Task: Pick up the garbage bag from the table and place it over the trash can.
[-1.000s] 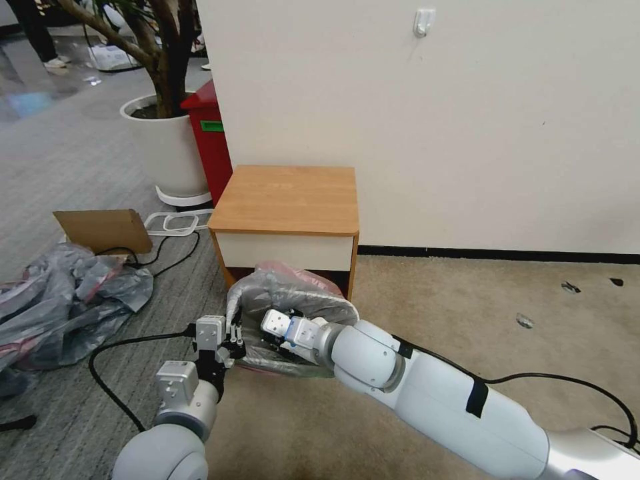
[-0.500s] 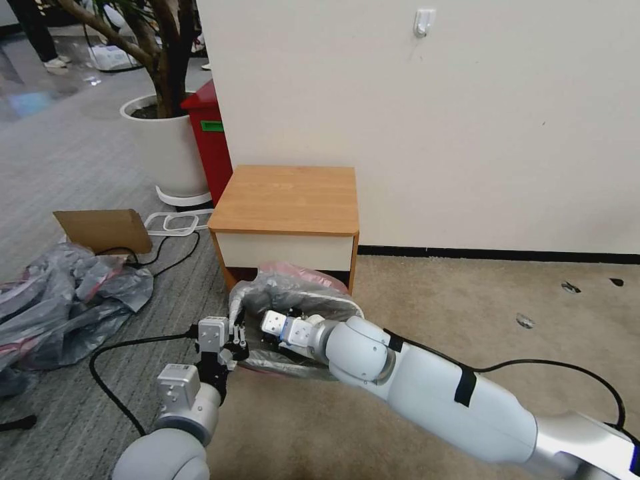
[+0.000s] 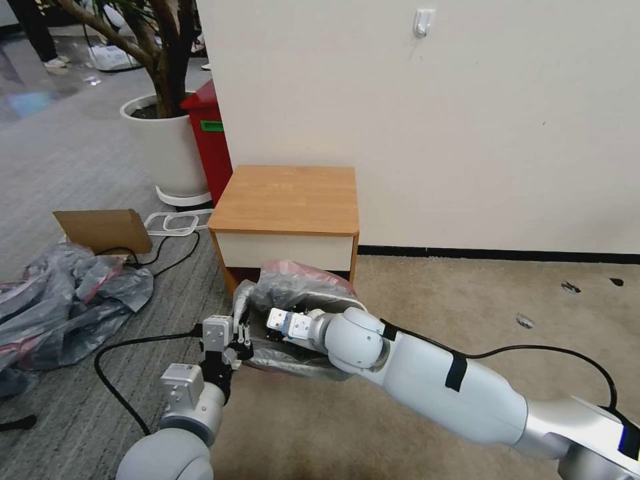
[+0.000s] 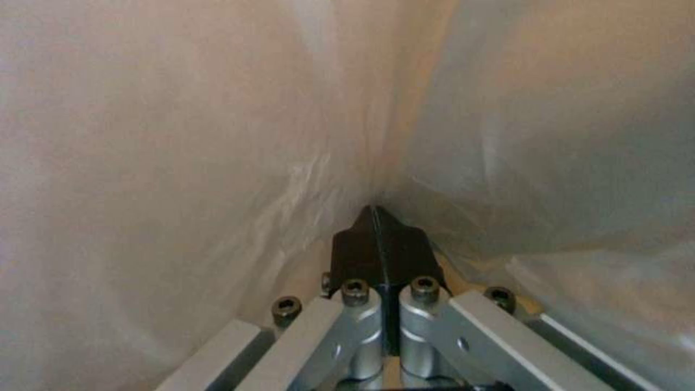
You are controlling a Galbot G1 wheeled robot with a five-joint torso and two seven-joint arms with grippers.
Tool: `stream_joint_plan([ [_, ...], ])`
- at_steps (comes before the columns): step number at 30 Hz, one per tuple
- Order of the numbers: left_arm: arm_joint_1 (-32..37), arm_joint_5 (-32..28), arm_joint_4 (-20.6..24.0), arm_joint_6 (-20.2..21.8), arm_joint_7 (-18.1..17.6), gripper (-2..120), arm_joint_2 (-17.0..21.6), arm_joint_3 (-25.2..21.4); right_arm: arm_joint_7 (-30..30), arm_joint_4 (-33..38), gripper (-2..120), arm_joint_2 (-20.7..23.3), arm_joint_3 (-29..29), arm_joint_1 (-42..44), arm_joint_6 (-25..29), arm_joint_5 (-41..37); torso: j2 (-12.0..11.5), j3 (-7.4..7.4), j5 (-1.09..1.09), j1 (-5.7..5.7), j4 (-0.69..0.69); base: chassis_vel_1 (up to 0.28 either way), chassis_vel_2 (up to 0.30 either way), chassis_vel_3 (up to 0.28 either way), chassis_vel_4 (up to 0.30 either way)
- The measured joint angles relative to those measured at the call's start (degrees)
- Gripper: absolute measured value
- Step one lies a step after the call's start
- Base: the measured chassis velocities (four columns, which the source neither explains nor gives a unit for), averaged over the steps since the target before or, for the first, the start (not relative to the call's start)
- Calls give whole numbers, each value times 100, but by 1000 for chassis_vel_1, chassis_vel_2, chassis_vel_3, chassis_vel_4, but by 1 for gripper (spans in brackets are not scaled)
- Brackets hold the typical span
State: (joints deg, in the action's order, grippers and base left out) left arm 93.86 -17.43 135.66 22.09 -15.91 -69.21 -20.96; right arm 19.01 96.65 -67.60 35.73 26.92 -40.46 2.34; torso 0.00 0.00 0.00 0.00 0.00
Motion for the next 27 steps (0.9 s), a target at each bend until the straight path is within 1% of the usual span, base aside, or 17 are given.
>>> stream_joint_plan([
  [5,-62,98,-20,-8,97,5,4,16,71,-258,0,-106,60,-65,0,-22,0,0,0,0,0,0,0,0,0],
  [16,-50,111,0,-8,130,5,-4,18,69,-477,0,-171,20,-36,0,-17,0,0,0,0,0,0,0,0,0],
  [20,-92,70,-92,-9,133,5,-24,-11,63,-268,0,-99,-13,-37,0,-145,0,0,0,0,0,0,0,0,0],
  [25,-195,-21,-295,-8,108,5,-7,-45,36,34,0,27,-9,-43,0,-529,0,0,0,0,0,0,0,0,0],
  [27,-281,-221,-389,-2,21,5,39,-46,-24,170,0,108,3,-45,0,-712,0,0,0,0,0,0,0,0,0],
])
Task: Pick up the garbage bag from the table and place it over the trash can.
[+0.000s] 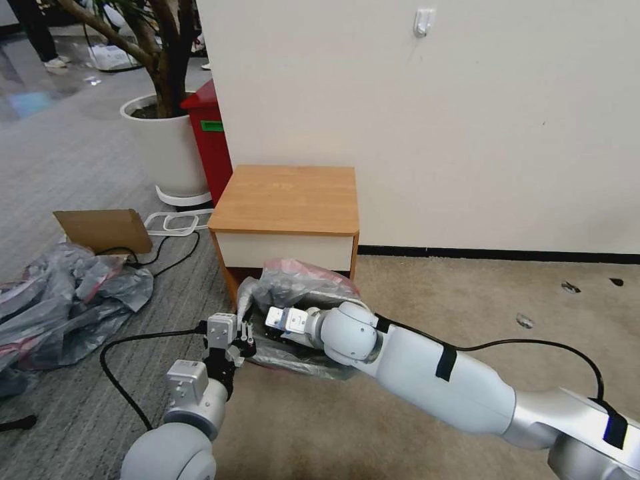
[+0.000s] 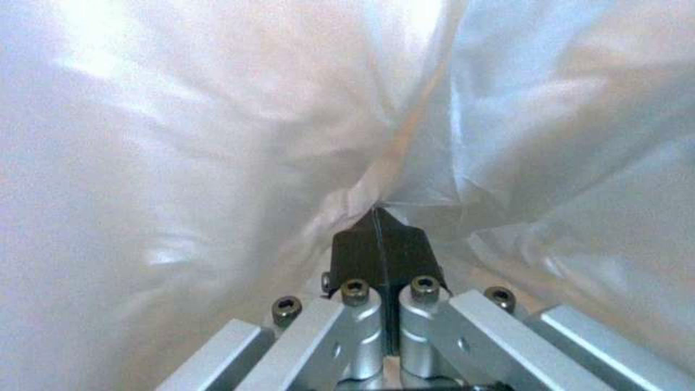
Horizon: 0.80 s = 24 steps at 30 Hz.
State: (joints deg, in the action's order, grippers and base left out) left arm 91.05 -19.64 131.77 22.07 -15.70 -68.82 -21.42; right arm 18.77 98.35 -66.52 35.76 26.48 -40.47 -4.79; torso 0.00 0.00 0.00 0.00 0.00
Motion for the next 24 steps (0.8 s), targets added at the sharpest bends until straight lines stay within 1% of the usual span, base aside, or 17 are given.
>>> stream_joint_plan([
  [5,-117,-257,-112,36,-93,5,70,10,-119,105,0,94,0,0,0,-249,0,0,0,0,0,0,0,0,0],
  [8,-307,-606,-300,54,-190,5,147,54,-313,331,0,297,-144,89,0,-704,0,0,0,0,0,0,0,0,0],
  [9,-307,-606,-300,54,-190,5,147,54,-313,331,0,297,-144,89,0,-704,0,0,0,0,0,0,0,0,0],
  [12,-525,-992,-558,117,-356,5,150,124,-549,633,0,530,-535,366,6,-1344,0,0,0,0,0,0,0,0,0],
  [13,-525,-992,-558,117,-356,5,150,124,-549,633,0,530,-535,366,6,-1344,0,0,0,0,0,0,0,0,0],
  [15,-636,-1145,-729,137,-465,5,140,190,-764,881,0,697,-892,673,73,-1810,0,0,0,0,0,0,0,0,0],
  [16,-652,-1169,-752,139,-483,5,138,200,-799,935,0,733,-966,738,104,-1900,0,0,1,0,0,0,0,0,0],
  [18,-766,-1492,-906,181,-646,5,105,283,-969,1306,0,985,-1557,1239,389,-2373,0,0,0,0,0,0,0,0,0],
  [19,-766,-1492,-906,181,-646,5,105,283,-969,1306,0,985,-1557,1239,389,-2373,0,0,0,0,0,0,0,0,0],
  [21,-832,-1776,-967,234,-796,5,56,329,-1062,1579,0,1143,-1982,1630,635,-2580,0,0,2,0,-1,0,0,0,0],
  [22,-856,-1976,-986,260,-896,5,24,354,-1190,1768,0,1247,-2265,1904,854,-2669,0,0,1,0,-1,0,0,0,0],
  [23,-858,-2208,-990,291,-1011,5,-18,368,-1471,2007,0,1346,-2617,2334,1185,-2722,0,0,0,0,0,0,0,0,0],
  [24,-858,-2208,-990,291,-1011,5,-18,368,-1471,2007,0,1346,-2617,2334,1185,-2722,0,0,0,0,0,0,0,0,0],
])
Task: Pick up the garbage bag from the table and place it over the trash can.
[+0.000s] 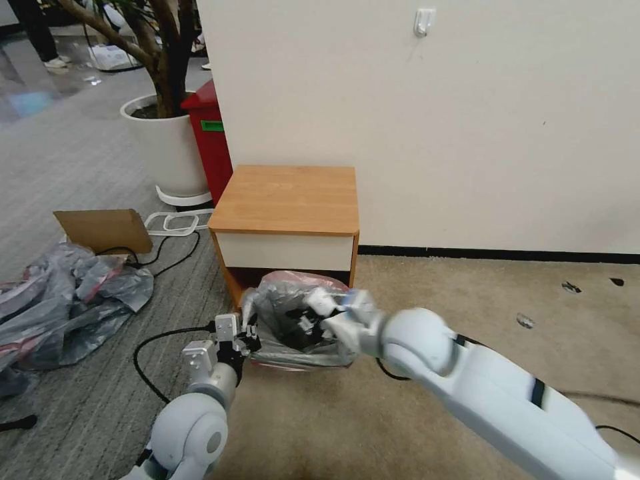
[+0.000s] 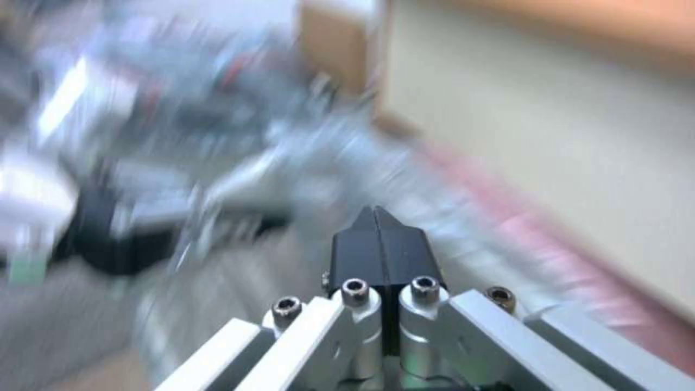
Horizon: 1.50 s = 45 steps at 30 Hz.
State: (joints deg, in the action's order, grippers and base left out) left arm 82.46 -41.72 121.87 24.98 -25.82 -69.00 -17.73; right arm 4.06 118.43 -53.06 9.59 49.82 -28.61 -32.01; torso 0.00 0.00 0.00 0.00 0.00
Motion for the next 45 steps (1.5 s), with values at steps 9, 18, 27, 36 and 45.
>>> stream_joint_plan([
  [9,455,-583,205,47,-338,5,-200,-72,-1176,726,19,-877,-2448,2552,1088,873,1,-1,1,0,0,0,0,0,0],
  [18,839,-586,284,154,-542,5,-303,114,-1160,613,53,-2099,-3434,3878,1951,1886,1,0,-1,0,0,0,0,0,0],
  [27,870,-522,-28,201,-541,5,-320,387,-1116,432,86,-2296,-3529,3878,2013,1701,1,0,0,0,2,0,0,0,0],
  [36,775,-267,-162,353,-509,13,-301,475,-1109,329,100,-2309,-3561,3789,2002,1684,2,-1,3,1,2,0,0,0,0],
  [45,878,-65,-66,396,-501,47,-249,474,-1108,332,100,-2343,-3567,3749,1978,1688,2,1,-2,1,0,0,0,0,0],
])
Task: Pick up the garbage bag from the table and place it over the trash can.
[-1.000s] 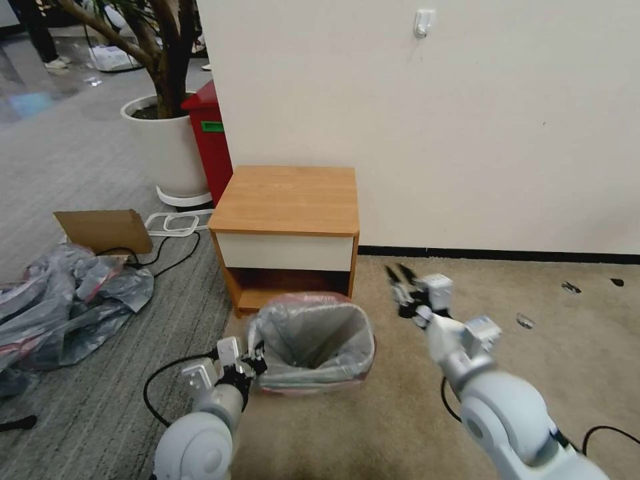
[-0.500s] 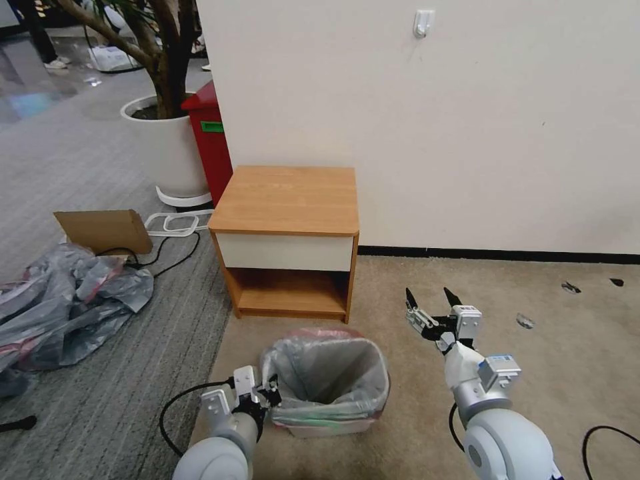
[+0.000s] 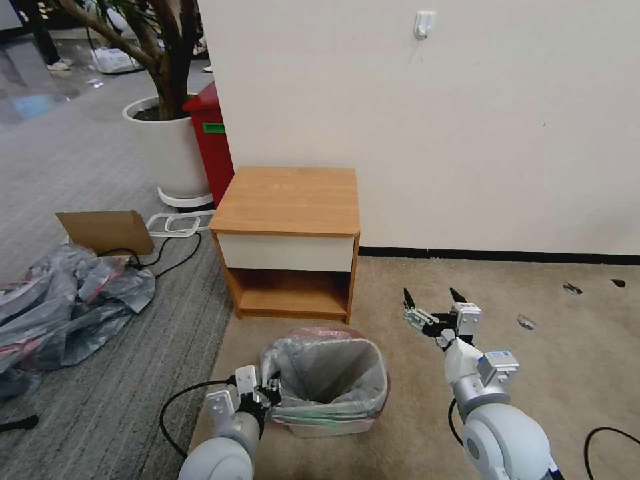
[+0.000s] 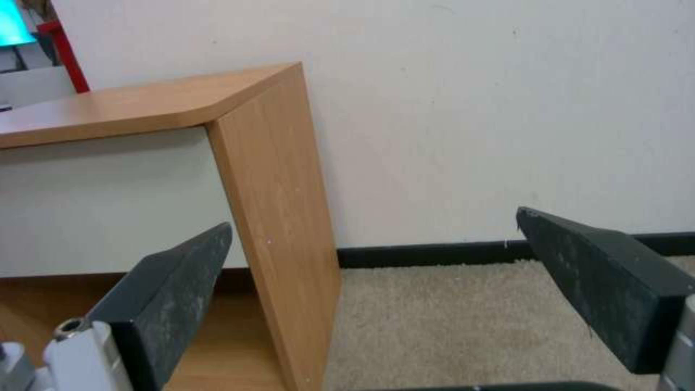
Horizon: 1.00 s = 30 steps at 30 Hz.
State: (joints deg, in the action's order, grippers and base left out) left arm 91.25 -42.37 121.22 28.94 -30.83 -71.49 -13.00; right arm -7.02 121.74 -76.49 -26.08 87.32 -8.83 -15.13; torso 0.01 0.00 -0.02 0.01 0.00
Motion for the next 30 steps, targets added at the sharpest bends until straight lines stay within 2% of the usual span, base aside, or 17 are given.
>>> stream_joint_plan([
  [3,34,-14,124,48,-5,59,48,20,0,42,100,0,-7,21,-3,8,-2,1,-2,0,-1,0,0,0,0],
  [4,34,-14,124,48,-5,59,48,20,0,42,100,0,-7,21,-3,8,-2,1,-2,0,-1,0,0,0,0],
  [7,64,-17,273,57,-5,75,95,0,0,94,100,-28,-6,52,-9,23,-2,1,-2,0,-1,0,0,0,0],
  [9,70,-15,320,57,-6,78,106,-11,-1,110,100,-39,-4,66,-11,31,-2,1,-2,0,-1,0,0,0,0],
  [13,106,41,529,53,-6,97,160,-76,-3,187,100,-75,4,148,-12,119,-2,0,1,0,0,0,0,0,0],
  [18,190,293,733,-71,89,99,213,-207,-3,262,100,-129,-24,271,1,133,-2,0,2,0,0,0,0,0,0],
  [20,311,1129,754,-511,484,100,215,-464,8,288,100,-194,-69,452,87,169,-2,0,1,0,-1,0,0,0,0],
  [22,452,2320,577,-1435,1136,100,178,-922,114,255,100,-313,-151,708,379,283,-2,0,2,-1,1,0,0,0,0],
  [24,470,2467,547,-1585,1210,100,174,-990,132,241,100,-339,-172,752,434,312,-2,0,1,0,1,0,0,0,0],
  [26,586,3124,414,-2426,1632,100,156,-1430,248,132,100,-511,-253,1053,779,438,-2,0,1,0,0,0,0,0,0],
  [27,636,3267,384,-2635,1802,100,146,-1587,270,74,100,-561,-258,1155,920,471,-2,-1,2,-1,0,0,0,0,0],
  [28,636,3267,384,-2635,1802,100,146,-1587,270,74,100,-561,-258,1155,920,471,-2,-1,2,-1,0,0,0,0,0],
  [30,770,3608,248,-3057,2228,100,97,-1976,280,-49,100,-602,-238,1344,1248,498,-2,-1,2,-1,0,0,0,0,0],
])
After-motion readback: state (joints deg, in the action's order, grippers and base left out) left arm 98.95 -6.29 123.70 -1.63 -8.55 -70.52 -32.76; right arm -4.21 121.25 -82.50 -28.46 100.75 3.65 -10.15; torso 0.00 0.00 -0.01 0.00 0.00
